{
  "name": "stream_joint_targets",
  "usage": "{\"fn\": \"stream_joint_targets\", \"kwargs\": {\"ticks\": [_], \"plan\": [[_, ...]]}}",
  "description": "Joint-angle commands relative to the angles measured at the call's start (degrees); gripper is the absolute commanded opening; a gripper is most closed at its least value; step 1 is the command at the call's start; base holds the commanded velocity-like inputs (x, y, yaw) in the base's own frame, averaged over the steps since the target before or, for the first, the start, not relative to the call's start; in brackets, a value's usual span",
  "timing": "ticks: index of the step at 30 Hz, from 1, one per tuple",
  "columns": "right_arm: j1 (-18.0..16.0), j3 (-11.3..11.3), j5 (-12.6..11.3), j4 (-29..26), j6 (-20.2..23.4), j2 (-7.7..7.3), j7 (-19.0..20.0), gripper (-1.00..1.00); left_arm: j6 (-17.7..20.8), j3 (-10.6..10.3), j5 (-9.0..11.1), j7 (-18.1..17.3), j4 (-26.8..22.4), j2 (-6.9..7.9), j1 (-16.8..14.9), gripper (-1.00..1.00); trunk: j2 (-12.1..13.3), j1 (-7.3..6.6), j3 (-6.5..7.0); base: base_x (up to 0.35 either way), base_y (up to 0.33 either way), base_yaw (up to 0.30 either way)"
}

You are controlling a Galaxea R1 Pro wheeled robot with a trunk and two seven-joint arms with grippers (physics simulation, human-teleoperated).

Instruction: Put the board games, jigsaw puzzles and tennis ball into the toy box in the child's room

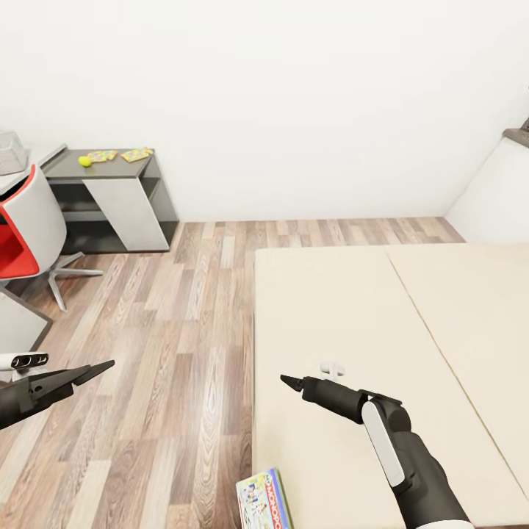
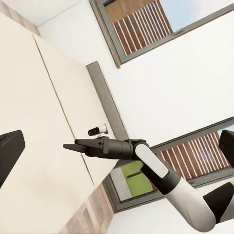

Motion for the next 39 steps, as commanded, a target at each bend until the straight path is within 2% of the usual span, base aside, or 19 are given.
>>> {"fn": "stream_joint_targets", "kwargs": {"ticks": [1,39], "plan": [[-0.03,-0.06,-0.06,-0.06,0.33,0.03,0.07,1.00,0.61,-0.01,-0.03,-0.21,-0.01,0.02,-0.03,1.00,-0.08,0.03,0.02,0.000,0.000,0.000],[-0.03,-0.05,-0.04,-0.03,0.33,0.12,0.07,1.00,0.52,-0.02,-0.03,-0.13,-0.01,0.02,-0.03,1.00,-0.08,0.03,3.57,0.000,0.000,0.000]]}}
